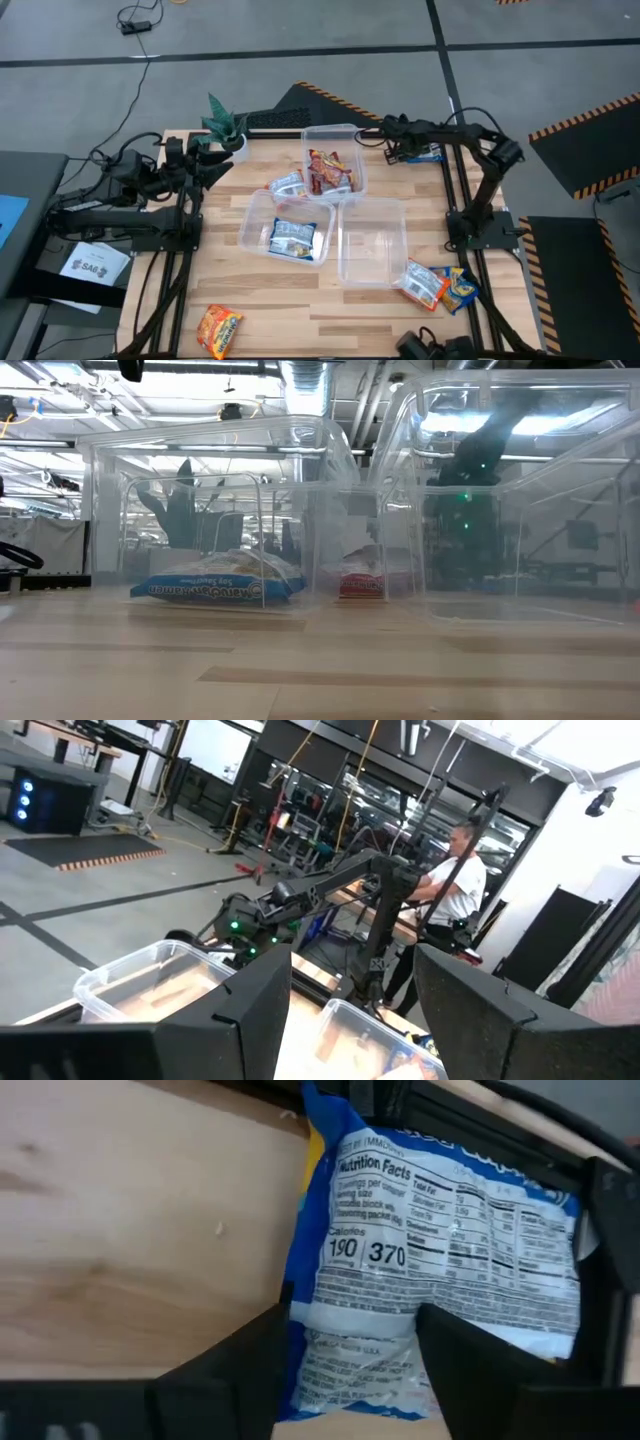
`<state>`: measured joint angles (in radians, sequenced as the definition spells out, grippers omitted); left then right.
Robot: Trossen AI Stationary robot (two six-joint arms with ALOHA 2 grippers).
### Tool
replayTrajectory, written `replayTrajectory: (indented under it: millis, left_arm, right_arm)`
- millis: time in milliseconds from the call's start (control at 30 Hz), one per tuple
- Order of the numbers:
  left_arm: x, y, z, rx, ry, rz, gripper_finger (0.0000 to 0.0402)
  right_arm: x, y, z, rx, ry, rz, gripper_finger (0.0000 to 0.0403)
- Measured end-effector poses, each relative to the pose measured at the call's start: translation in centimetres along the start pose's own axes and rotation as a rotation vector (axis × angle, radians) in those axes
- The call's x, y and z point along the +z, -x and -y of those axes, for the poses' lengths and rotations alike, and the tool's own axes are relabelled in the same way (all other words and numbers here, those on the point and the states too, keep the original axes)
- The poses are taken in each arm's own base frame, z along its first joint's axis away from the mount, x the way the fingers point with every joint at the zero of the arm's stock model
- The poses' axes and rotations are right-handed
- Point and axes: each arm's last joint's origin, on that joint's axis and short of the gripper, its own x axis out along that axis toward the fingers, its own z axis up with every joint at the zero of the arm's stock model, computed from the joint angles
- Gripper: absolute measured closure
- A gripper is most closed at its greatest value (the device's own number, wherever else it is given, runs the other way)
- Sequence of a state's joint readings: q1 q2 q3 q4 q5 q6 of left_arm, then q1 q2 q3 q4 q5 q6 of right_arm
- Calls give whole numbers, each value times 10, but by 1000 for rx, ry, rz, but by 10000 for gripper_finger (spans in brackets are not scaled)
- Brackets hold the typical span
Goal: Sort Maruchan noodles
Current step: Put the top blue noodle pack into the bottom left transparent bin
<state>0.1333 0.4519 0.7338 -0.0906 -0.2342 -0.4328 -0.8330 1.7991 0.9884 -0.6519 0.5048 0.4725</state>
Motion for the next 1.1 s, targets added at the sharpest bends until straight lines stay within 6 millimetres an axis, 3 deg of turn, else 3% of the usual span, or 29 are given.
replayTrajectory:
  millis: [100, 267, 533, 733, 933, 1100]
  left_arm:
    - [0, 0, 0, 2, 0, 1, 205]
    - [0, 0, 0, 2, -2, 1, 205]
    - [0, 0, 0, 2, -26, 1, 205]
    - [0, 0, 0, 1, -25, 1, 205]
    - [0, 0, 0, 11, -20, 5, 205]
    - [0, 0, 0, 15, -19, 7, 205]
  right_arm:
    - [-2, 2, -3, -19, 25, 13, 238]
    - [-5, 18, 0, 7, 100, 33, 381]
    - [-11, 70, 31, 44, 66, 132, 397]
    - [-26, 134, 62, 170, -28, 349, 398]
    - [-52, 202, 70, 589, -88, 583, 398]
    - [-78, 250, 42, 1014, 9, 700, 398]
